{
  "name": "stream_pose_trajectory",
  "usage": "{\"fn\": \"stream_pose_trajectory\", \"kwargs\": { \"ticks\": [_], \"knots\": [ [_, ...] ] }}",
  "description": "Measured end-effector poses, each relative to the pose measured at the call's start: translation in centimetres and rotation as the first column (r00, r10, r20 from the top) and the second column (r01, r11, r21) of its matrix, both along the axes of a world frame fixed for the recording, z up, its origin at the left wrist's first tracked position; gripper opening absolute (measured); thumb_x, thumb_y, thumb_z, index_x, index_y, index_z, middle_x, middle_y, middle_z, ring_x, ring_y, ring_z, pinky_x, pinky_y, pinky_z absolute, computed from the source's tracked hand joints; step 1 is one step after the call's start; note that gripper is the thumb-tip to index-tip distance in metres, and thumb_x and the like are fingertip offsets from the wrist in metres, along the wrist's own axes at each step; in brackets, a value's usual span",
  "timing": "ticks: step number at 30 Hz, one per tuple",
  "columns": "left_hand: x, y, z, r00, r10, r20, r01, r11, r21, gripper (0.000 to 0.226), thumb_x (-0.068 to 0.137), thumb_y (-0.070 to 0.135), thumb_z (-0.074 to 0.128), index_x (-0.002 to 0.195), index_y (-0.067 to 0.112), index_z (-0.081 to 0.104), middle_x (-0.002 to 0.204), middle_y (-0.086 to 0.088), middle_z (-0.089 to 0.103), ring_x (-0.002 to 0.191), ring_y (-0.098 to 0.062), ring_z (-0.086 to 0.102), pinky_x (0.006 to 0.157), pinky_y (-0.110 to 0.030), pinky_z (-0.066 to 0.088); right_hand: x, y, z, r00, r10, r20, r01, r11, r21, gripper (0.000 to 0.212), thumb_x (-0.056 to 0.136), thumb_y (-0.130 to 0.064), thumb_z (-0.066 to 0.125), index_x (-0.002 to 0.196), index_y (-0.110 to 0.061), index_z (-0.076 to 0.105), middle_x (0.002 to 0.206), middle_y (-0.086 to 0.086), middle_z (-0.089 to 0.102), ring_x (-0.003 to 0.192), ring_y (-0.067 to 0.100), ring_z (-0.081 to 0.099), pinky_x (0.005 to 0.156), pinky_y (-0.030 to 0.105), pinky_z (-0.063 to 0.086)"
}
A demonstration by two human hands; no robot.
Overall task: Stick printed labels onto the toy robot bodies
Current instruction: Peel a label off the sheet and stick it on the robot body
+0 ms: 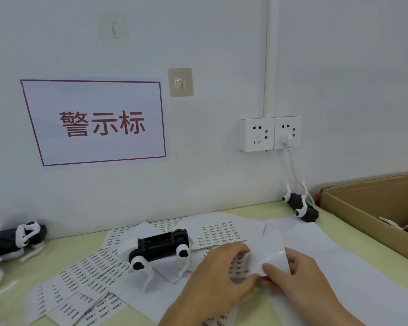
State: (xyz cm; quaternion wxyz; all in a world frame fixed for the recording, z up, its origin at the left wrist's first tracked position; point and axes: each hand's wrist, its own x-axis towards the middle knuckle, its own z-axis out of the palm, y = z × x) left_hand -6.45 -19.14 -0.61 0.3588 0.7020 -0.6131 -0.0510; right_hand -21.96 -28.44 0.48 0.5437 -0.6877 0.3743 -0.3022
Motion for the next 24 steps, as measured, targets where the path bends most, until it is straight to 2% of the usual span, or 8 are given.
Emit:
{"fn": "stream_pose_trajectory", "kwargs": {
  "ticks": [4,7,9,12,14,16,20,24],
  "knots": [
    [-0.4,0.1,0.5,0.991,0.008,0.132,0.003,0.996,-0.087,0.030,0.088,0.035,0.062,0.116,0.028,0.053,0.114,0.019,0.050,0.107,0.002,0.045,0.091,-0.019,0.042,-0.2,-0.4,0.2,0.980,-0.091,0.178,0.101,0.993,-0.052,0.020,0.089,0.002,0.067,0.093,-0.017,0.072,0.073,0.003,0.077,0.064,0.016,0.074,0.052,0.018,0.054],
    [-0.4,-0.1,0.4,0.979,0.083,0.187,-0.054,0.986,-0.155,0.017,0.092,0.019,0.058,0.109,0.022,0.057,0.108,0.015,0.052,0.101,-0.001,0.044,0.084,-0.016,0.039,-0.1,-0.6,0.1,0.947,-0.096,0.306,0.098,0.995,0.009,0.019,0.090,-0.001,0.068,0.095,-0.019,0.071,0.075,0.008,0.076,0.069,0.020,0.074,0.057,0.023,0.056],
    [-0.6,-0.3,0.4,0.968,0.122,0.221,-0.077,0.976,-0.203,0.011,0.090,0.012,0.059,0.099,0.018,0.061,0.098,0.011,0.055,0.090,-0.002,0.043,0.075,-0.016,0.037,0.1,-0.4,0.1,0.931,-0.071,0.358,0.033,0.993,0.111,0.010,0.087,-0.003,0.071,0.094,-0.010,0.072,0.077,0.015,0.076,0.069,0.025,0.074,0.060,0.030,0.054],
    [-0.6,-0.4,0.2,0.945,0.146,0.293,-0.066,0.961,-0.269,0.015,0.076,0.003,0.066,0.082,0.016,0.061,0.082,0.007,0.058,0.073,-0.008,0.048,0.060,-0.018,0.040,0.6,-0.2,-0.3,0.947,0.011,0.320,-0.082,0.975,0.208,0.013,0.084,-0.003,0.073,0.072,0.002,0.076,0.074,0.026,0.071,0.058,0.029,0.066,0.053,0.032,0.050],
    [-0.7,-0.5,0.1,0.939,0.145,0.312,-0.050,0.955,-0.293,0.020,0.067,0.002,0.068,0.078,0.017,0.059,0.077,0.006,0.057,0.068,-0.011,0.051,0.053,-0.020,0.042,0.8,-0.1,-0.5,0.961,0.080,0.265,-0.134,0.972,0.191,0.019,0.086,-0.001,0.071,0.068,-0.004,0.078,0.072,0.028,0.069,0.057,0.030,0.062,0.053,0.034,0.048],
    [-0.6,-0.5,-0.2,0.946,0.125,0.300,-0.039,0.960,-0.278,0.020,0.068,0.004,0.067,0.080,0.017,0.059,0.079,0.007,0.057,0.069,-0.011,0.052,0.053,-0.021,0.042,0.8,-0.3,-0.7,0.965,0.103,0.242,-0.147,0.975,0.169,0.022,0.087,0.000,0.069,0.068,-0.006,0.078,0.071,0.027,0.070,0.057,0.030,0.063,0.054,0.034,0.048],
    [-0.4,-0.5,-0.4,0.968,0.110,0.227,-0.054,0.970,-0.238,0.013,0.082,0.016,0.055,0.093,0.022,0.055,0.092,0.013,0.051,0.084,-0.004,0.045,0.069,-0.018,0.040,0.7,-0.7,-1.1,0.957,0.093,0.275,-0.146,0.973,0.180,0.020,0.086,0.001,0.071,0.067,-0.002,0.077,0.073,0.027,0.071,0.061,0.030,0.065,0.055,0.033,0.050],
    [-0.5,-0.4,-0.2,0.969,0.113,0.219,-0.064,0.974,-0.220,0.019,0.087,0.017,0.053,0.089,0.032,0.041,0.090,0.018,0.044,0.084,-0.001,0.039,0.067,-0.012,0.033,0.7,-0.7,-1.0,0.932,0.044,0.360,-0.141,0.959,0.247,0.018,0.082,0.004,0.072,0.064,0.002,0.076,0.072,0.030,0.069,0.053,0.026,0.063,0.044,0.025,0.049]
  ]
}}
